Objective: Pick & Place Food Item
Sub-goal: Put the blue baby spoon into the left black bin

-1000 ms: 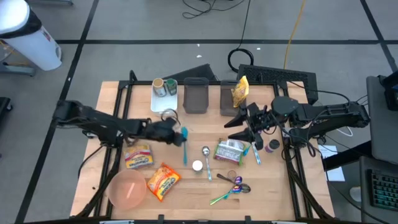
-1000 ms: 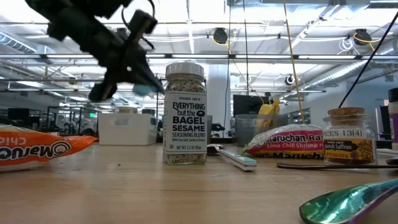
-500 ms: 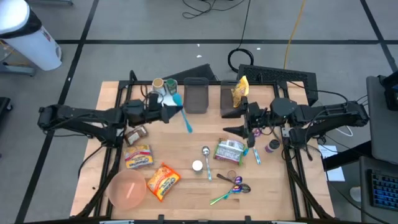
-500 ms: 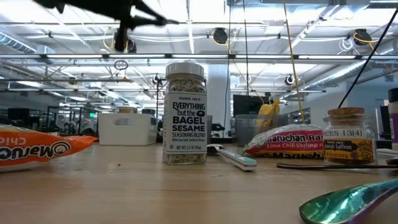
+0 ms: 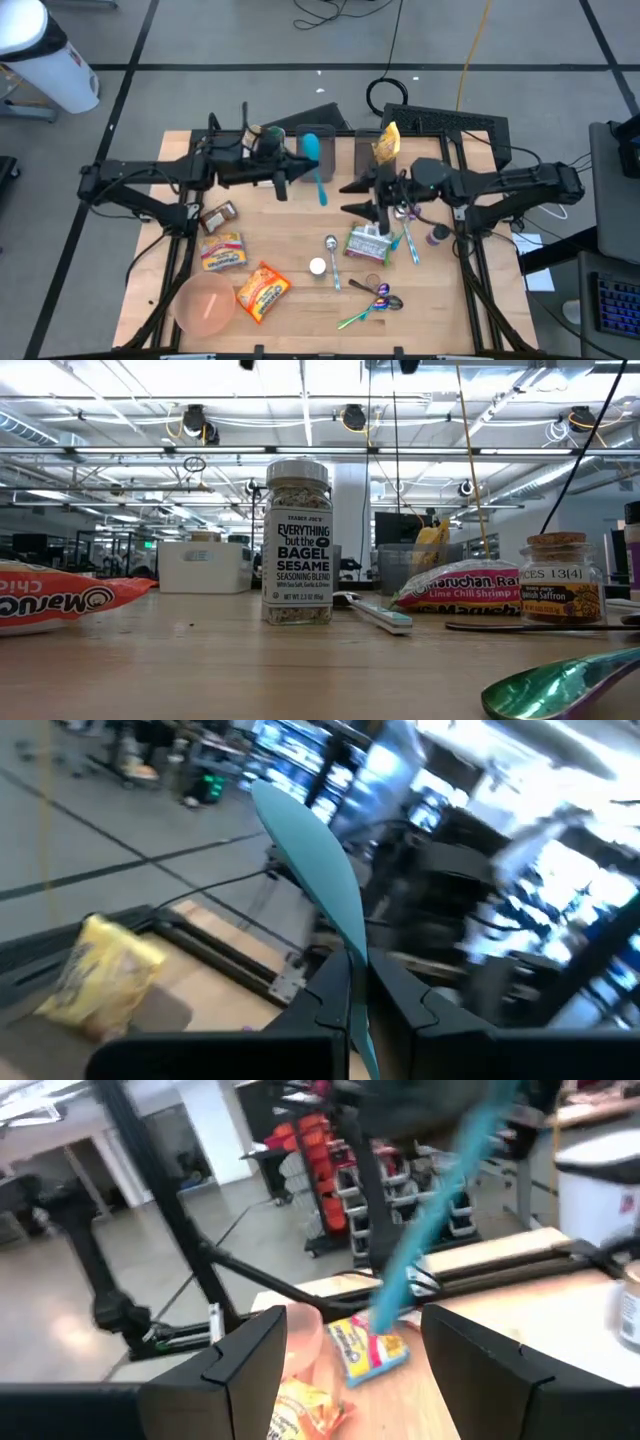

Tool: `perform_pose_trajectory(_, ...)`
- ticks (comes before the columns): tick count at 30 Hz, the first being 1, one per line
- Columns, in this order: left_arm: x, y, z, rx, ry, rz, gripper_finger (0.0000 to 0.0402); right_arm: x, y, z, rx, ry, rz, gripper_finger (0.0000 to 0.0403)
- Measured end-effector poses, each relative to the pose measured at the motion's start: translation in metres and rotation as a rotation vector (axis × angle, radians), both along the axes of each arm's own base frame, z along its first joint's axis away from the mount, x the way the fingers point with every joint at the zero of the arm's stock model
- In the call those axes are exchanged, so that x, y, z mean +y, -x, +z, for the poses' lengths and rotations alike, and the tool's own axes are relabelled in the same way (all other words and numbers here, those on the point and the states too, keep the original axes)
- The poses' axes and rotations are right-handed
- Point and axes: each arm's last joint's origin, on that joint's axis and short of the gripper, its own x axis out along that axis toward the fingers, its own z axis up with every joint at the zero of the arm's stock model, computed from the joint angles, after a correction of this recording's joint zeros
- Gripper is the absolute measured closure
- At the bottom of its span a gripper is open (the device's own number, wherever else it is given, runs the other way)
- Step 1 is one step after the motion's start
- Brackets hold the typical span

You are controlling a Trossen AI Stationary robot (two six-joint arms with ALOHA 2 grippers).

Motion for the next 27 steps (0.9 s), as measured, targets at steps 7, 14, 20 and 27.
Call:
perform_pose_trajectory(7, -0.003, -0.026, 0.022, -0.025, -0.106, -0.173, 0.0387, -0.018, 0.0, 0.002, -0.008, -0.1, 0.075, 0.0177)
perform_pose_trajectory(14, -0.006, -0.04, 0.029, -0.046, -0.149, -0.278, 0.0387, -0.022, 0.003, 0.016, -0.125, -0.141, 0.225, 0.0177)
perform_pose_trajectory(20, -0.007, -0.041, 0.035, -0.123, -0.183, -0.326, 0.0387, -0.027, 0.001, 0.015, -0.12, -0.195, 0.249, 0.0177)
perform_pose_trajectory(27, -0.008, -0.041, 0.037, -0.149, -0.203, -0.351, 0.0387, -0.025, -0.014, 0.012, -0.161, -0.259, 0.362, 0.0177)
